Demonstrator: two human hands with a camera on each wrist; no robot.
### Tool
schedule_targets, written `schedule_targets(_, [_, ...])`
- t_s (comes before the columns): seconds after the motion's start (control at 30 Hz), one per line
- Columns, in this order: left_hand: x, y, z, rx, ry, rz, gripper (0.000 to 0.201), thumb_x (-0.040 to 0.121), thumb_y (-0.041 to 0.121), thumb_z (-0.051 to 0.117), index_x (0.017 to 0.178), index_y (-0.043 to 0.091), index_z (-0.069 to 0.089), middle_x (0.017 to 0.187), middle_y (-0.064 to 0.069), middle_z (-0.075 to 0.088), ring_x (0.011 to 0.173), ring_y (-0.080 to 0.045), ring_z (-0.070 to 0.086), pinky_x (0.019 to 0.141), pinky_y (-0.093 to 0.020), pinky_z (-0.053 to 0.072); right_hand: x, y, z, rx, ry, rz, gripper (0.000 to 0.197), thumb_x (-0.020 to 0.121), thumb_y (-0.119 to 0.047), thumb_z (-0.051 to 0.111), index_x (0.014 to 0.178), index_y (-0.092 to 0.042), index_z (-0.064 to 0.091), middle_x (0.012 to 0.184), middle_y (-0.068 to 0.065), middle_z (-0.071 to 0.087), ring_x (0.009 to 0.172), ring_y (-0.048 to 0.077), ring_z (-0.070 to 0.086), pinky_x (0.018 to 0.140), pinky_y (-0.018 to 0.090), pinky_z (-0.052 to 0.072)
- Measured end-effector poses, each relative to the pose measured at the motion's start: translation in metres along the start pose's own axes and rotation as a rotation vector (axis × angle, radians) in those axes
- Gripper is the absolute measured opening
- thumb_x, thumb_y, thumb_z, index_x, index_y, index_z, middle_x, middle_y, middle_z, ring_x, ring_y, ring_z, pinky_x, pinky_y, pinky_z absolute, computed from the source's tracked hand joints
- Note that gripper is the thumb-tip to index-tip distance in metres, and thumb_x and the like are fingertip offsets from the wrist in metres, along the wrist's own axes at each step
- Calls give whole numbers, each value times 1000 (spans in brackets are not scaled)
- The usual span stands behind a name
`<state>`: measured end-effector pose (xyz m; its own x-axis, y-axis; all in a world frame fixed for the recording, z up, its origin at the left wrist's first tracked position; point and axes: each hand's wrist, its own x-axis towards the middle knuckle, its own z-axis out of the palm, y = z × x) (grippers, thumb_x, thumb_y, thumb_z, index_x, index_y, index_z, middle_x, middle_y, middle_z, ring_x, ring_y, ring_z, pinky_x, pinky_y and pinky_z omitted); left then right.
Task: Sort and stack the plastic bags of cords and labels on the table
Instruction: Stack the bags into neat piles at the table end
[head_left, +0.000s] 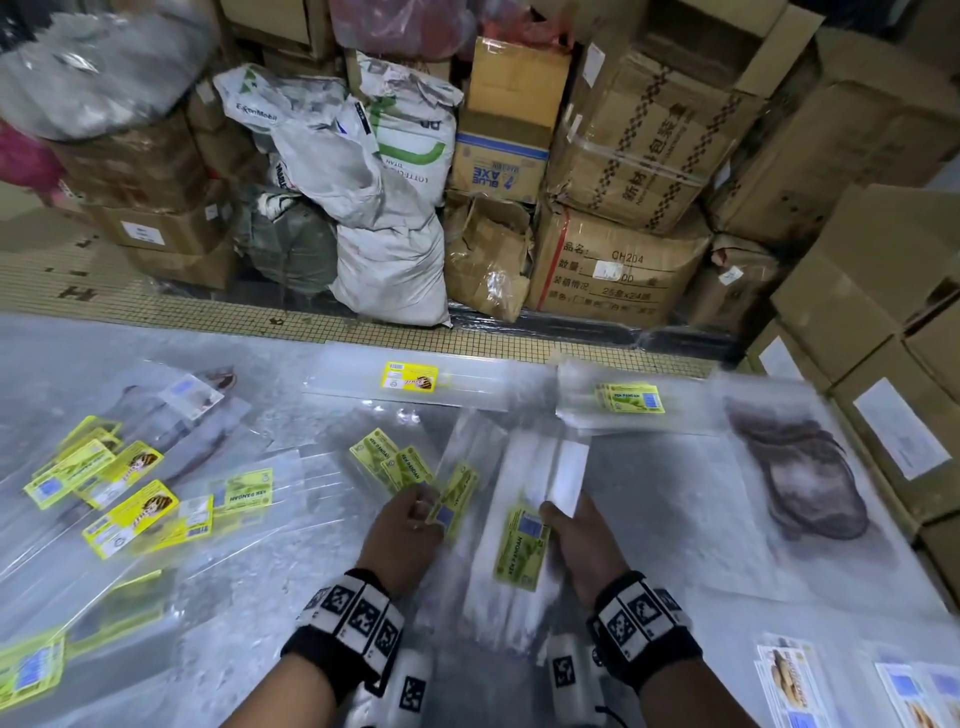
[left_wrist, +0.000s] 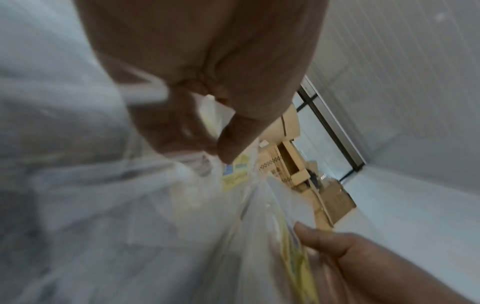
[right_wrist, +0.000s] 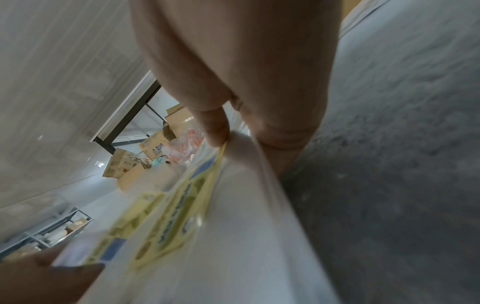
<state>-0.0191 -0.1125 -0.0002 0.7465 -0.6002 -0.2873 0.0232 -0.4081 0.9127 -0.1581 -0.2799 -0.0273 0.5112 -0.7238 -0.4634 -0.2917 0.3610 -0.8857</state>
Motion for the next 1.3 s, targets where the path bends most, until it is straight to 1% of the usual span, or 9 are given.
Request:
schedule_targets(0.13, [-13, 13, -8, -456, 29, 15, 34, 66, 5, 65, 99, 8, 63, 79, -6, 73, 68, -20, 66, 59, -29, 50, -2, -12, 5, 18, 24, -12, 23, 99, -9, 56, 120, -19, 58, 107, 2, 70, 89, 14, 70, 68, 30, 56])
schedule_targets(0.27, [-18, 21, -4, -600, 3, -5, 22, 69, -3, 66, 90, 3, 66, 72, -7, 69, 60, -20, 62, 57, -30, 51, -4, -18, 17, -12, -7, -72, 30, 99, -12, 58, 128, -18, 53, 125, 1, 64, 111, 21, 63, 95, 38, 50])
schedule_targets(0.47, [-11, 4, 13, -184, 7, -21, 22, 90, 10, 64, 108, 21, 56, 95, -2, 72, 82, -23, 69, 63, -36, 56, -14, -28, 37, -11, -117, -21, 16, 101, -19, 53, 113, -17, 64, 113, 16, 71, 106, 35, 67, 96, 53, 53])
schedule_targets(0.6, [-10, -5, 25, -142, 60, -37, 44, 87, 23, 72, 124, 27, 46, 104, -1, 70, 83, -18, 71, 62, -35, 57, -19, -27, 36, 99, -205, 69, 35, 107, -33, 38, 93, -12, 63, 83, 7, 75, 71, 13, 72, 66, 28, 58])
schedule_targets(0.73, [-15, -2, 28, -84, 117, 1, 46, 82, 22, 77, 118, 27, 50, 96, 6, 67, 79, -1, 64, 67, -19, 51, -17, -14, 40, 42, -241, -13, 31, 95, -13, 62, 126, -8, 59, 112, 14, 73, 102, 32, 71, 93, 53, 55])
schedule_targets(0.9, [-5, 2, 12, 154, 301, -93, 4, 91, 38, 62, 89, 36, 64, 88, 4, 69, 85, -17, 64, 81, -33, 53, -7, -20, 28, -26, -192, -62, 44, 86, 13, 62, 122, -13, 59, 113, 11, 72, 104, 29, 70, 96, 48, 54])
schedule_targets(1.07, [13, 0, 5, 570, 362, -440, 80, 72, 57, 70, 135, 21, 34, 135, -14, 37, 122, -34, 37, 96, -43, 41, 10, -14, 14, -18, -118, -37, 40, 86, 11, 64, 119, -13, 60, 112, 11, 73, 102, 29, 71, 92, 49, 56])
schedule_targets(1.2, [16, 0, 14, 576, 324, -389, 82, 67, 45, 75, 134, 26, 31, 135, -8, 34, 121, -32, 37, 98, -45, 38, 6, -12, 9, -10, -92, 5, 29, 89, 12, 61, 110, -6, 59, 103, 14, 73, 86, 24, 72, 63, 29, 58])
schedule_targets(1.3, [15, 0, 12, 589, 210, -338, 80, 72, 40, 73, 139, 42, 31, 136, -1, 36, 123, -28, 37, 99, -44, 33, 4, -8, 6, 2, -80, 15, 24, 90, 11, 61, 106, -7, 59, 102, 12, 73, 86, 22, 71, 64, 28, 56])
